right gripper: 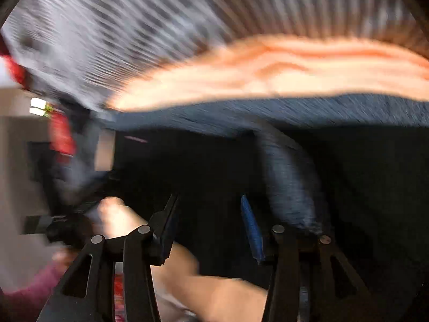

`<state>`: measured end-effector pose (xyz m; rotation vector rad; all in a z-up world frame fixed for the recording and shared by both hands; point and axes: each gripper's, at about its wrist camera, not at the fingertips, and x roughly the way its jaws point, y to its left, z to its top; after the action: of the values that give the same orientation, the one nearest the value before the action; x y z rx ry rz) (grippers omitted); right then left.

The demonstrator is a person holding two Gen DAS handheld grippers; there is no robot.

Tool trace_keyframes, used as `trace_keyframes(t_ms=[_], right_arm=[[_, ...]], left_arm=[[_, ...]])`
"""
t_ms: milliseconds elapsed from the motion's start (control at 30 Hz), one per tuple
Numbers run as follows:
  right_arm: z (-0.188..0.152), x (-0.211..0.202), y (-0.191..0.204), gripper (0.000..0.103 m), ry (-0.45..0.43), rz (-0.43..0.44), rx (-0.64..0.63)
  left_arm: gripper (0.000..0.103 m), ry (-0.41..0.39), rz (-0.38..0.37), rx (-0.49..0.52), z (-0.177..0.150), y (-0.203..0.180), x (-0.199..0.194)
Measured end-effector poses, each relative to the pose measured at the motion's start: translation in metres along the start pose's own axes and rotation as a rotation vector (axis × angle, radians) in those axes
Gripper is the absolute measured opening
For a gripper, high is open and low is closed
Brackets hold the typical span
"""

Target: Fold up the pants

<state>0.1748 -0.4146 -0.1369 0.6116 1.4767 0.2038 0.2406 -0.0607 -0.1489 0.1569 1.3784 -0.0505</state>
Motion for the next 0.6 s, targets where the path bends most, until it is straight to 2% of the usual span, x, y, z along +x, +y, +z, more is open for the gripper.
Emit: trace_keyframes(t_ms=[33,67,100,167,267,433,500,533,600], right_arm=[[0.000,0.008,-0.007,0.043,0.010,-0.051,0.020],[-0.001,0.007,-0.010,0.043,-0.003,-0.030,0.042],[-0.004,-0.003,-0.010,0.046,-0.040,0.022,0.059],[-0.015,-0.025,-0.007,0.055,-0.110,0.055,0.051],[-0.050,-0.067,-0.009,0.061,-0.222,0.003,0.051],[-0.134,-0.109,-0.037,0.062,-0.292,-0.123,0.190],[-0.180,-0.130,-0.063,0.062,-0.322,-0.178,0.272],[-0.199,-0.148,-0.092,0.062,-0.332,-0.192,0.307],[-0.248,-0.164,-0.115,0.062,-0.362,-0.228,0.406]], left_arm=[[0.081,-0.018,0.023,0.009,-0.001,-0.004,-0.001],[0.081,-0.025,0.028,0.020,-0.001,-0.006,-0.004],[0.081,-0.011,0.007,0.033,-0.001,-0.009,-0.007],[0.081,0.004,-0.013,0.040,-0.005,-0.011,-0.014],[0.081,0.012,-0.053,0.077,-0.017,-0.024,-0.033],[0.081,0.075,-0.252,0.183,-0.052,-0.078,-0.061],[0.081,0.113,-0.355,0.242,-0.071,-0.108,-0.066],[0.081,0.129,-0.390,0.265,-0.079,-0.121,-0.067],[0.081,0.184,-0.462,0.316,-0.099,-0.150,-0.067]])
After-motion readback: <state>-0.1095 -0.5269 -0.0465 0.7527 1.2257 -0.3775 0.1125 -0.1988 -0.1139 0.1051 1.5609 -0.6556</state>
